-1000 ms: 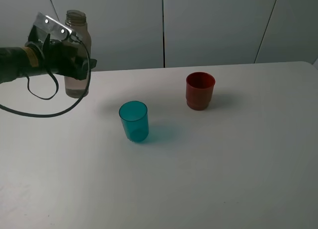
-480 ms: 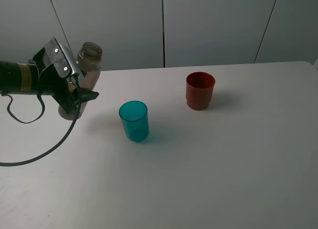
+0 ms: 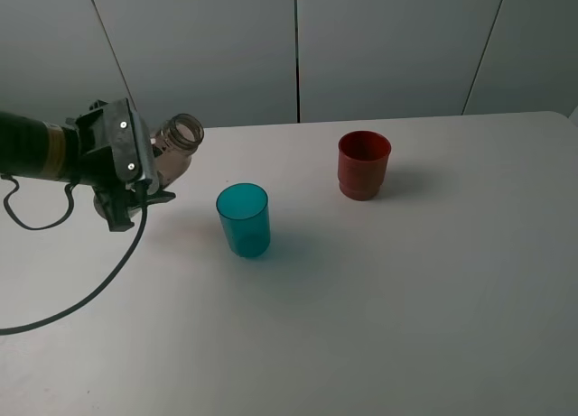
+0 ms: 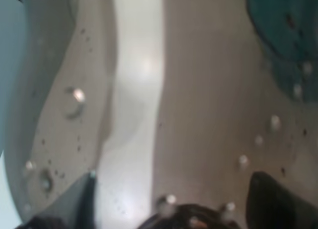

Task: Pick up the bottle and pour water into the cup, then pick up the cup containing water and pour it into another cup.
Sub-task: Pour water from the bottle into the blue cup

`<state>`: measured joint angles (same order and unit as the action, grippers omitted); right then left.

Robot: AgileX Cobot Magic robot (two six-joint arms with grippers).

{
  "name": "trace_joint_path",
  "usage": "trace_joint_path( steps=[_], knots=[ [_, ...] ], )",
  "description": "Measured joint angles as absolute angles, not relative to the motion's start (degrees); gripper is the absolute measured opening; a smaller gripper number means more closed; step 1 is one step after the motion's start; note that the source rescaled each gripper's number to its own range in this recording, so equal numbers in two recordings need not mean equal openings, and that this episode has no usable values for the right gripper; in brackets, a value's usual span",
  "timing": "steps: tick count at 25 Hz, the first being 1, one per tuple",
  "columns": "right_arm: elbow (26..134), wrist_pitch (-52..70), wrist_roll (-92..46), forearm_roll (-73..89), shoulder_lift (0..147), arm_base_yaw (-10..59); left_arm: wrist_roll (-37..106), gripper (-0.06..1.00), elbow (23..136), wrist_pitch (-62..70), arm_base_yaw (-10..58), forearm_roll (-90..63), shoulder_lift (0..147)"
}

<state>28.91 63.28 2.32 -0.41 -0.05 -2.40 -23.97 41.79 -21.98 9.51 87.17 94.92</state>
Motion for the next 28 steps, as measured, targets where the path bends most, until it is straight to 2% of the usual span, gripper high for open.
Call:
trace_joint_path(
  steps=[10,18,28],
  knots=[
    [28.91,63.28,2.21,-0.41,-0.05,-2.4,-26.64,0.0,41.79,-11.55,13.75,98.78,94.92],
    [28.91,63.28,2.21,-0.41,-0.05,-2.4,-26.34,0.0,41.79,-8.96,16.46,99.9,94.92],
    [28.91,63.28,2.34,-0.41,-0.05,-2.4,-24.92,0.0,45.38,0.39,19.49,100.05,96.0]
  ],
)
